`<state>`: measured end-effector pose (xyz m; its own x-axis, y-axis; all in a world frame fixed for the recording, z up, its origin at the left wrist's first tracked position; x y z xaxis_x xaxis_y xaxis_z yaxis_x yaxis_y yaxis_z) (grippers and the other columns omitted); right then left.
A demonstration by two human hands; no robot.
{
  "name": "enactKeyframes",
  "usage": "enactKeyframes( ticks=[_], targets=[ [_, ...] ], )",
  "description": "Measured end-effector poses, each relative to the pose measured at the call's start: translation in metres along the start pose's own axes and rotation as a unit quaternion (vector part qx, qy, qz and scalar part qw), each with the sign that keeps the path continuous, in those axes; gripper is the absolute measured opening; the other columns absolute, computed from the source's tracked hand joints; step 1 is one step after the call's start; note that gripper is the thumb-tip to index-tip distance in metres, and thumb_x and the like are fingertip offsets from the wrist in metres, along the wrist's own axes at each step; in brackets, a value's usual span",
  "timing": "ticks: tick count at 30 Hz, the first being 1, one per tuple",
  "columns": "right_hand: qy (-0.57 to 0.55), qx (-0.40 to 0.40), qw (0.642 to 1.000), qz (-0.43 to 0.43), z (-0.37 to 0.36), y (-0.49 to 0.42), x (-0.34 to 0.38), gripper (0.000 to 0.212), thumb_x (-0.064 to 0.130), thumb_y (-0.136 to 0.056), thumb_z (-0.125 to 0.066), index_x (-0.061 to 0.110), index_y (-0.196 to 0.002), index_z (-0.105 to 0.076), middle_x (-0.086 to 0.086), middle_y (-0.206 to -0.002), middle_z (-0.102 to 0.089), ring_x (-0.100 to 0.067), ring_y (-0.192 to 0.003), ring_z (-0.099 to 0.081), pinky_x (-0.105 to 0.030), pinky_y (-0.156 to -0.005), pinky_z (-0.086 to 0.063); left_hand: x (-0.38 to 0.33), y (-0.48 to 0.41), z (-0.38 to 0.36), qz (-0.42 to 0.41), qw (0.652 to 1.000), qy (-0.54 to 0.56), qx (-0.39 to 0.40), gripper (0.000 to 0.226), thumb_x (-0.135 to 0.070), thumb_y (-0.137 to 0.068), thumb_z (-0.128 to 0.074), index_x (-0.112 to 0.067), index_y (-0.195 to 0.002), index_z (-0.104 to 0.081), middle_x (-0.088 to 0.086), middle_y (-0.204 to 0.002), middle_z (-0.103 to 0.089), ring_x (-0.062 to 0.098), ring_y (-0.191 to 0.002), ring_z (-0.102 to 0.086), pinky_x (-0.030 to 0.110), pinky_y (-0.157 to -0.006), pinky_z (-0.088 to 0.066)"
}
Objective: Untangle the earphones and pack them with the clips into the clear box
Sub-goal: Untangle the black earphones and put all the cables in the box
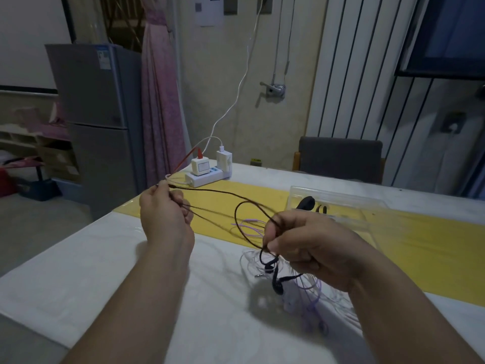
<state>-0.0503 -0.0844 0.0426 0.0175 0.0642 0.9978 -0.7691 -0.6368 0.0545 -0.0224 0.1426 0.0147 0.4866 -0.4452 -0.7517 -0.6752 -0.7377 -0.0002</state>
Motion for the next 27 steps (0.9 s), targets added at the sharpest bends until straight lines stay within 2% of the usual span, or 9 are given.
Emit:
enactKeyframes(
  ticks=[3, 5, 7, 11, 13, 18, 21, 24, 27],
  targets=[
    [0.023, -0.015, 0.999, -0.015, 0.001, 0.001, 0.001, 0.022, -0.001, -0.068, -0.064, 0.011, -0.086, -0.063, -0.021, -0.070, -0.055, -0.009, -0.041, -0.021, -0.016, -0.039, -0.014, -0.004, 0.001, 0.004, -0.057, 0.997, -0.046, -0.036, 0.008, -0.025, -0.099, -0.044, -0.016, -0.100, -0.044, -0.002, -0.058, -0.041, 0.011, -0.046, -0.032, 0.023, -0.042, -0.023],
    [0.056, -0.045, 0.997, -0.012, 0.003, 0.000, 0.002, 0.014, -0.002, -0.081, -0.060, 0.011, -0.085, -0.063, -0.016, -0.066, -0.062, -0.010, -0.043, -0.024, -0.016, -0.038, -0.017, -0.006, 0.006, 0.003, -0.080, 0.994, -0.054, -0.043, 0.008, -0.025, -0.100, -0.043, -0.017, -0.102, -0.044, -0.002, -0.059, -0.040, 0.011, -0.046, -0.032, 0.026, -0.044, -0.023],
    [0.069, -0.086, 0.994, 0.012, 0.004, -0.003, 0.003, 0.019, -0.003, -0.089, -0.052, 0.011, -0.083, -0.063, -0.009, -0.064, -0.065, -0.010, -0.046, -0.026, -0.017, -0.038, -0.019, -0.006, 0.007, 0.001, -0.084, 0.994, -0.053, -0.038, 0.006, -0.025, -0.100, -0.043, -0.018, -0.099, -0.044, -0.003, -0.058, -0.040, 0.010, -0.044, -0.032, 0.025, -0.043, -0.022],
    [0.014, -0.154, 0.986, 0.064, 0.009, -0.006, 0.005, 0.025, -0.001, -0.090, -0.052, 0.014, -0.076, -0.066, -0.004, -0.071, -0.064, -0.011, -0.051, -0.033, -0.017, -0.042, -0.021, -0.005, 0.006, -0.001, -0.076, 0.996, -0.049, -0.022, 0.010, -0.023, -0.100, -0.044, -0.023, -0.090, -0.045, -0.003, -0.053, -0.043, 0.010, -0.043, -0.034, 0.023, -0.042, -0.023],
    [-0.010, -0.169, 0.982, 0.082, 0.011, -0.007, 0.005, 0.021, 0.001, -0.092, -0.051, 0.010, -0.079, -0.064, 0.000, -0.067, -0.063, -0.008, -0.049, -0.038, -0.017, -0.040, -0.024, -0.005, 0.006, -0.002, -0.074, 0.996, -0.052, -0.012, 0.011, -0.022, -0.100, -0.044, -0.023, -0.089, -0.045, -0.002, -0.053, -0.045, 0.012, -0.043, -0.035, 0.023, -0.041, -0.024],
    [-0.065, -0.174, 0.976, 0.112, 0.011, -0.007, 0.007, 0.015, 0.002, -0.094, -0.050, 0.008, -0.086, -0.061, -0.003, -0.070, -0.063, -0.005, -0.045, -0.040, -0.016, -0.038, -0.023, -0.005, 0.010, -0.004, -0.096, 0.989, -0.113, 0.009, 0.009, -0.024, -0.099, -0.047, -0.024, -0.090, -0.049, -0.004, -0.055, -0.050, 0.012, -0.046, -0.041, 0.025, -0.042, -0.032],
    [-0.072, -0.176, 0.976, 0.104, 0.008, -0.008, 0.005, 0.014, 0.004, -0.095, -0.051, 0.008, -0.089, -0.062, -0.004, -0.067, -0.062, -0.006, -0.044, -0.039, -0.015, -0.038, -0.024, -0.005, 0.010, -0.004, -0.110, 0.984, -0.139, 0.012, 0.008, -0.024, -0.097, -0.051, -0.025, -0.089, -0.052, -0.006, -0.057, -0.052, 0.011, -0.053, -0.046, 0.027, -0.050, -0.036],
    [-0.075, -0.169, 0.978, 0.097, -0.001, -0.013, -0.001, 0.018, 0.013, -0.099, -0.050, 0.011, -0.088, -0.064, -0.007, -0.077, -0.069, -0.007, -0.050, -0.048, -0.016, -0.040, -0.028, -0.004, 0.010, -0.003, -0.107, 0.982, -0.155, 0.018, 0.008, -0.022, -0.094, -0.056, -0.023, -0.086, -0.056, -0.006, -0.064, -0.055, 0.011, -0.062, -0.049, 0.028, -0.057, -0.040],
    [-0.146, -0.135, 0.975, 0.100, -0.010, -0.017, -0.005, 0.026, 0.020, -0.103, -0.041, 0.008, -0.095, -0.063, -0.013, -0.089, -0.073, -0.013, -0.058, -0.055, -0.019, -0.040, -0.027, -0.002, 0.009, -0.004, -0.097, 0.982, -0.158, 0.025, 0.009, -0.021, -0.094, -0.057, -0.023, -0.085, -0.056, -0.004, -0.068, -0.057, 0.011, -0.064, -0.050, 0.027, -0.056, -0.040]
  ],
)
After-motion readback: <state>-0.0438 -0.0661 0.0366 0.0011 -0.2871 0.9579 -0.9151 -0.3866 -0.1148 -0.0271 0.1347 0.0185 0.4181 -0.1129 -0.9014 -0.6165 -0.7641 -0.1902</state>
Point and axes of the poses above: each hand's wrist, its own y-axis away from the middle knuckle, its own z-axis out of the back of the hand, x = y × z, the point moved 3 cm from there along -y, towards the middle knuckle
